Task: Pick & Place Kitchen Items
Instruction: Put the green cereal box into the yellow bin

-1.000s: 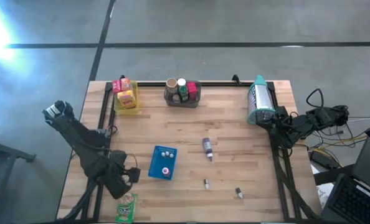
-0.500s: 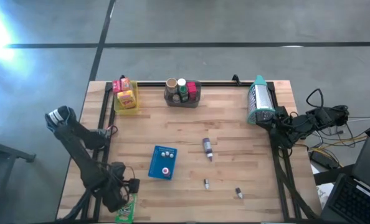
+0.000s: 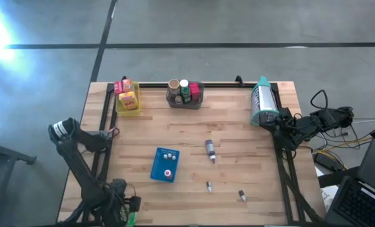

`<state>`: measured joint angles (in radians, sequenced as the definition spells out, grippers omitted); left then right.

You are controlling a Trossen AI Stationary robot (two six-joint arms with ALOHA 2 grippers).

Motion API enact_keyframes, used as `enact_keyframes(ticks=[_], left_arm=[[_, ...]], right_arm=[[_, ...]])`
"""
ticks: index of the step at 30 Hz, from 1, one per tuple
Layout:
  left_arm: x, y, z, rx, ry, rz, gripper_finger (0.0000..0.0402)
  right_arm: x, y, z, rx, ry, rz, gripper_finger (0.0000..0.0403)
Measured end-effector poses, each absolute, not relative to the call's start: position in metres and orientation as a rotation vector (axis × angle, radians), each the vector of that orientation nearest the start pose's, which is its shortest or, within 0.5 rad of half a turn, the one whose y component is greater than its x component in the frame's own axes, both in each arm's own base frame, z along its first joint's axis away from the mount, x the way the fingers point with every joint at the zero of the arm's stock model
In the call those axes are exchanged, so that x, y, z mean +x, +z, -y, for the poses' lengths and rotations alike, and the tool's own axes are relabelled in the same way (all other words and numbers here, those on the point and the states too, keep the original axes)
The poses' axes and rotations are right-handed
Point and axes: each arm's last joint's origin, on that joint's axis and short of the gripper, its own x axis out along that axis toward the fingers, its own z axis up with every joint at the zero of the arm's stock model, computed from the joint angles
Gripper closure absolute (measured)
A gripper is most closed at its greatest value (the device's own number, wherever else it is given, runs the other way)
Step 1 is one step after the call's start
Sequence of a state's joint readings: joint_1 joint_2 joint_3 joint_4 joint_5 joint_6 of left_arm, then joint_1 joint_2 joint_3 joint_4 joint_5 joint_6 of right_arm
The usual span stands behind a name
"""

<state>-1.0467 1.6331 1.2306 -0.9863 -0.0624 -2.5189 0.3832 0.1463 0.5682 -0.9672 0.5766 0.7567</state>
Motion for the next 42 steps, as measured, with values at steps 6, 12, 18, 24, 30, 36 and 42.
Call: enact_keyframes(ticks=[6,12,18,24,30,36,42], left_arm=[[0.153,0.225,0.285,-1.287,0.974,-1.232,0.0001],[0.158,0.218,0.304,-1.271,0.979,-1.234,0.0001],[0.159,0.214,0.318,-1.25,1.001,-1.244,0.0001],[0.162,0.206,0.322,-1.231,1.025,-1.256,0.0002],[0.164,0.199,0.323,-1.22,1.043,-1.252,0.0002],[0.168,0.19,0.324,-1.206,1.074,-1.254,0.0002],[0.171,0.182,0.324,-1.194,1.096,-1.255,0.0002]], right_arm=[[0.04,0.249,0.001,0.487,-0.356,-0.384,0.0394],[0.04,0.249,0.001,0.488,-0.357,-0.383,0.0394],[0.04,0.249,0.001,0.487,-0.357,-0.383,0.0394],[0.04,0.249,0.001,0.487,-0.357,-0.383,0.0394],[0.04,0.249,0.001,0.487,-0.357,-0.383,0.0394],[0.04,0.249,0.001,0.487,-0.357,-0.383,0.0394],[0.04,0.249,0.001,0.487,-0.356,-0.383,0.0394]])
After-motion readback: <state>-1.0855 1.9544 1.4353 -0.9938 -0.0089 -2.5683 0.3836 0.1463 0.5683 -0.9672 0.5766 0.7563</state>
